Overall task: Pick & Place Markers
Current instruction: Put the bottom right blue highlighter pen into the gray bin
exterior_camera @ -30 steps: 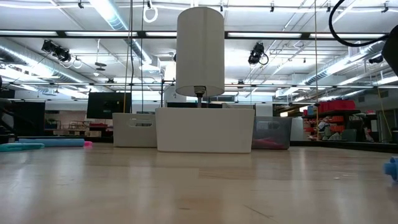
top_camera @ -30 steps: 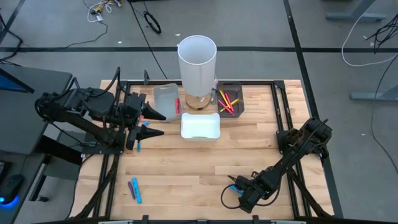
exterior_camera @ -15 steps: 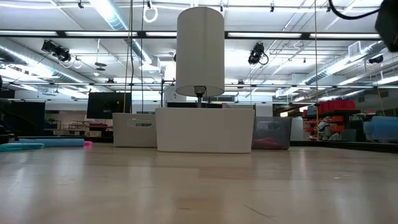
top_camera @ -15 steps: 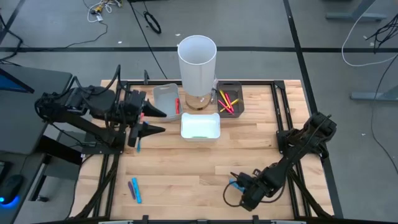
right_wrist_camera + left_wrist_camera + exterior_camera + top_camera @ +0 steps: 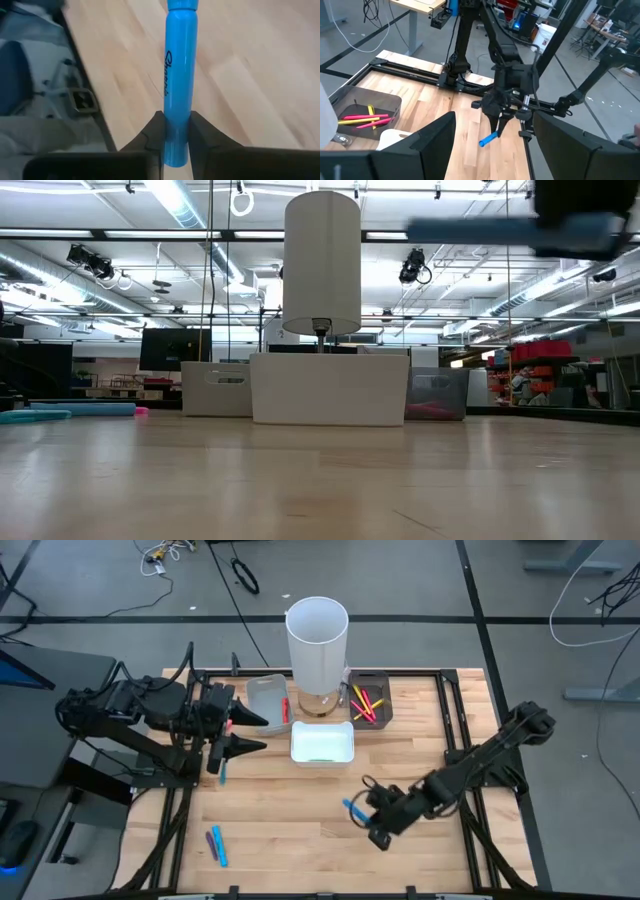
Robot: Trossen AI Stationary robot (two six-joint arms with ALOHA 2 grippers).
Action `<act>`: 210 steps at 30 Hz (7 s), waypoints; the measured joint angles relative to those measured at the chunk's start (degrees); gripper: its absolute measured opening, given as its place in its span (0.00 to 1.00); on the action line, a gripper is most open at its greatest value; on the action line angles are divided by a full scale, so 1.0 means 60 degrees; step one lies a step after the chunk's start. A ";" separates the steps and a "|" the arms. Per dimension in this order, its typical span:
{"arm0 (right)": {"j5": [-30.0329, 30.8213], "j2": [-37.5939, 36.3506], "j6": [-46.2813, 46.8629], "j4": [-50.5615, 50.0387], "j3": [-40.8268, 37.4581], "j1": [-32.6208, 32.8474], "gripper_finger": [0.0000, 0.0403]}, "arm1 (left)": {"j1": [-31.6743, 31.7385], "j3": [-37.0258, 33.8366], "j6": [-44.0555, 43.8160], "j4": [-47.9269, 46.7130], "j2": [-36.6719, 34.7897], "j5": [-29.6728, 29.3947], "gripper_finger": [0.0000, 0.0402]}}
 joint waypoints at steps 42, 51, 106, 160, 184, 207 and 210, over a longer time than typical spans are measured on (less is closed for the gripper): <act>0.0112 0.0481 -0.8110 0.1898 0.6119 -0.2981 0.11 | 0.0110 -0.0004 0.0429 0.4105 0.2170 -0.0462 0.67; 0.0364 0.0664 -0.8340 0.1932 0.6115 -0.2683 0.11 | 0.0222 -0.0007 0.0115 0.4205 0.2472 0.0281 0.65; 0.4122 -0.0171 -1.0501 0.0204 0.6108 -0.2280 0.63 | 0.0338 0.0006 -0.2107 0.2214 0.1168 -0.2535 0.16; 0.3861 -0.0921 -1.1102 -0.3619 0.6111 -0.3619 0.59 | 0.8966 0.0000 -0.6264 -0.6378 0.3739 0.2680 0.16; 0.3773 -0.0918 -1.1431 -0.3913 0.6111 -0.3637 0.59 | 1.0072 -0.0007 -0.4407 -0.5251 0.6343 0.1670 0.16; 0.3780 -0.0918 -1.1850 -0.2764 0.6108 -0.3644 0.59 | 0.9493 -0.3455 -0.5416 -0.0934 0.6808 0.3138 0.16; 0.3780 -0.0914 -1.1813 -0.2751 0.6111 -0.3648 0.59 | 0.9497 -0.4060 -0.5731 -0.0264 0.6808 0.3265 0.16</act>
